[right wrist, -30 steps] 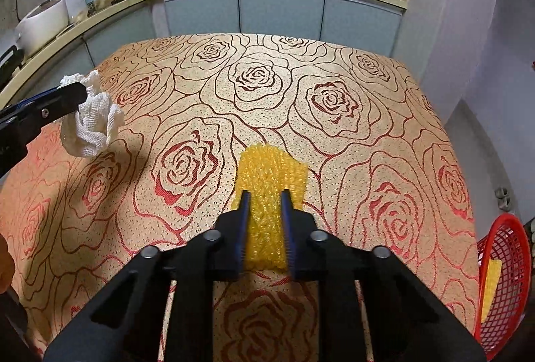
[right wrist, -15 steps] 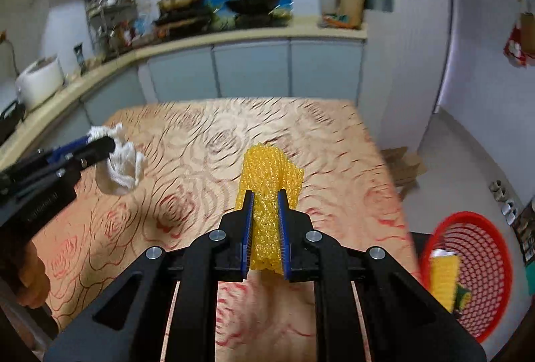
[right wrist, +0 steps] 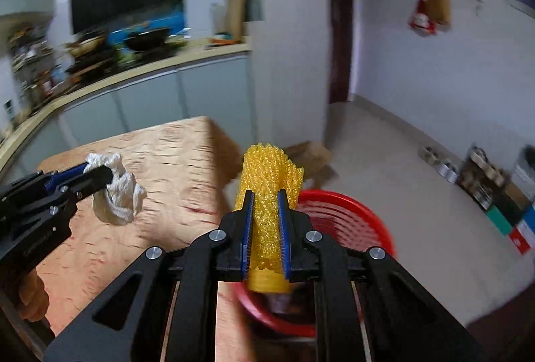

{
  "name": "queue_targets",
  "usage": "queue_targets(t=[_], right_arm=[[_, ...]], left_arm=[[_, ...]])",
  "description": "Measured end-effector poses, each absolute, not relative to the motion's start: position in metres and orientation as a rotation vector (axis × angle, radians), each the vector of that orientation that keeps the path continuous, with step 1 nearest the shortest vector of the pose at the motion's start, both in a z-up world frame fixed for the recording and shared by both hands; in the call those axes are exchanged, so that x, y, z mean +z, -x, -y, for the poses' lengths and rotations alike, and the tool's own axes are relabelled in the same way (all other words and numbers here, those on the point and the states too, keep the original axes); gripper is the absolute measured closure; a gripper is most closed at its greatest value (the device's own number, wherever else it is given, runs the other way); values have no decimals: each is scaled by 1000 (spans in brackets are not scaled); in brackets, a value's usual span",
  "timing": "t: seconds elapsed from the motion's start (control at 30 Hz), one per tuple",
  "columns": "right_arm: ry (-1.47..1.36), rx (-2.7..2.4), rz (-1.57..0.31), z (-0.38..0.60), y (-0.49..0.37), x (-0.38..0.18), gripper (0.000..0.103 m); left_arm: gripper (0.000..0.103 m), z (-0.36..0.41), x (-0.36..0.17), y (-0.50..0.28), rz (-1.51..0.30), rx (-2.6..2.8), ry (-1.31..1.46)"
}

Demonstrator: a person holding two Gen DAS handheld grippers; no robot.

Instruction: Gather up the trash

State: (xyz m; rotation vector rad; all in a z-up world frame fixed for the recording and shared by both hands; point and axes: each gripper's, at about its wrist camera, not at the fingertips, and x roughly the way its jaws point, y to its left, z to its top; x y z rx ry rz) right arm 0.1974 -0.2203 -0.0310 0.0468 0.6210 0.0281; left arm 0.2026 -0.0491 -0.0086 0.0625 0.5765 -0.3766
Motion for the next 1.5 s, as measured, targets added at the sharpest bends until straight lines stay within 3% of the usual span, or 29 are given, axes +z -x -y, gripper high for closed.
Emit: queue_targets(t=[0.23, 0.53, 0.7, 0.77, 0.87, 1.0, 1.07, 1.23, 1.5], right_arm=[[-99, -32, -692, 276, -193, -58, 89], [-183, 17, -788, 293, -210, -93, 87], [-239, 58, -827, 294, -216, -108, 74], [-250, 62, -828, 293, -215, -109, 62], [-254, 54, -810, 289, -210, -105, 52], [-242, 41, -778, 284, -199, -93, 46], [-234, 29, -759, 281, -191, -86, 33], [-205, 22, -676, 265, -162, -57, 15], [-177, 24, -618, 233, -113, -27, 7]], left_arm=[[83, 118, -37, -222, -673, -538, -85], [79, 145, -62, -249, -762, -627, -79], [60, 146, -64, -253, -764, -655, -69], [50, 145, -62, -251, -754, -655, -69], [42, 137, -54, -248, -730, -638, -65], [35, 121, -41, -237, -691, -593, -62], [30, 112, -34, -228, -665, -555, -64], [19, 90, -13, -196, -599, -445, -65], [10, 51, 9, -134, -524, -251, -78]])
